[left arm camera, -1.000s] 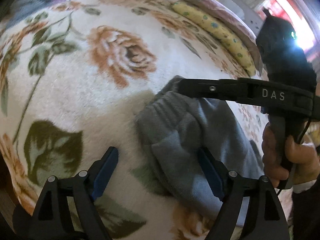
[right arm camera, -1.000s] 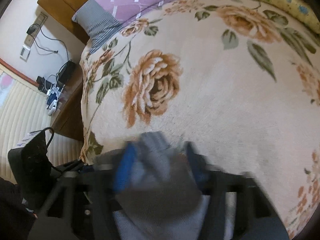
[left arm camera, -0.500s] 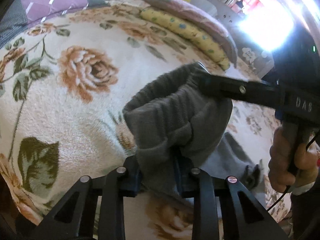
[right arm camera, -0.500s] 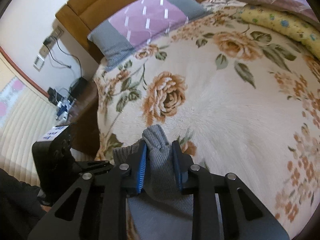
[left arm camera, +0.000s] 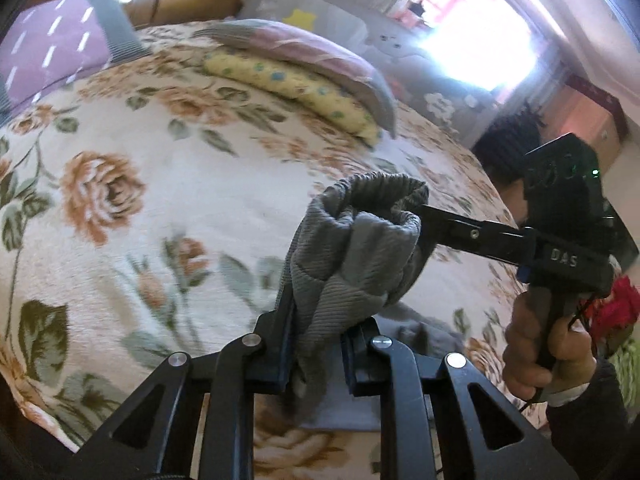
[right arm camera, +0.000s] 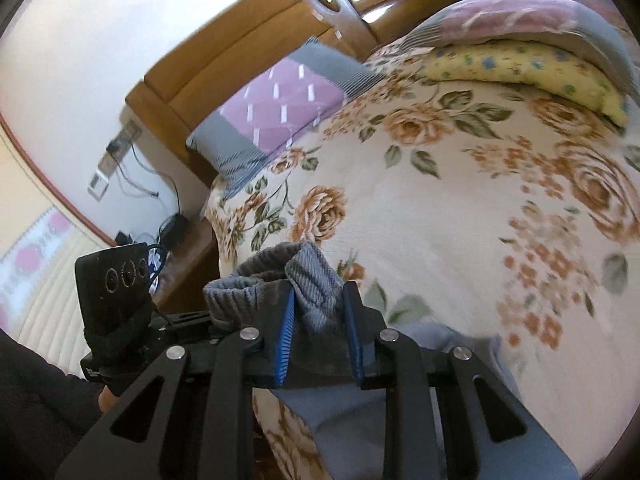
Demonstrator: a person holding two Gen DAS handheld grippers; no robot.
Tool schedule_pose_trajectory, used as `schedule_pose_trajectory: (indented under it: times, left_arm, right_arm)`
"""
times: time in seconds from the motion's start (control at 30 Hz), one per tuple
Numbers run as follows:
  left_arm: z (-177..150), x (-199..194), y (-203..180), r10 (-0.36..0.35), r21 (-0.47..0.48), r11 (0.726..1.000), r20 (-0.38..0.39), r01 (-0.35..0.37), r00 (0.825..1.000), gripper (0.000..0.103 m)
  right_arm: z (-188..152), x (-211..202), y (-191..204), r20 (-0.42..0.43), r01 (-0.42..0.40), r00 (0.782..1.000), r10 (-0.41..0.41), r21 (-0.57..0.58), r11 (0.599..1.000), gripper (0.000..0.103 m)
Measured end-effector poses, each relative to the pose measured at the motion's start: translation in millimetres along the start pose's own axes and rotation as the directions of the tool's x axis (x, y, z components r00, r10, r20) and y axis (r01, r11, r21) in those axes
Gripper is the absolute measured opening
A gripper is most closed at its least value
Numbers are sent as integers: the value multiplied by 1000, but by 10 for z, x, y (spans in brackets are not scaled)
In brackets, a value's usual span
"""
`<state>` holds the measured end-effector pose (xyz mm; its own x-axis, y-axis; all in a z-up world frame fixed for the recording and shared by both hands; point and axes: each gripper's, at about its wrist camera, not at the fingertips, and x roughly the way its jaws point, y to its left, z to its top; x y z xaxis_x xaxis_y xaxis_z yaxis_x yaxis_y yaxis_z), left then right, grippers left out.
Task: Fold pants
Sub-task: 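Fold the grasped end over with both tools and lay it down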
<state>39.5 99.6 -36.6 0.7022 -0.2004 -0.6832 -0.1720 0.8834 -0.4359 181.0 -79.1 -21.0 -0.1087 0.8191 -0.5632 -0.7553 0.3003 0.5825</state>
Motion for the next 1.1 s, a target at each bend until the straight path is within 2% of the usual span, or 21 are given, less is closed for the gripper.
schedule_pose_trajectory:
  times: [0.43, 0.8, 0.9, 1.1]
  left_arm:
    - [-248, 172, -729, -46, 155, 986, -84, 59, 995, 19]
    - [-488, 319, -1232, -69, 276, 955, -158, 112, 985, 20]
    - [-582, 427, -1341, -61, 311, 943, -181, 116, 982, 20]
    - [-779, 707, -1419, -14, 359, 927, -244, 104, 970, 20]
  right_arm:
    - [-608, -708, -444, 153, -1, 988, -24, 160, 987, 24]
    - [-1217, -1209, -727, 284, -30, 957, -52, 277, 960, 24]
    - [-1360, -1270, -812, 291, -12, 953, -81, 304, 953, 24]
    - [-1616, -1349, -985, 265, 77, 947, -182, 364, 928, 23]
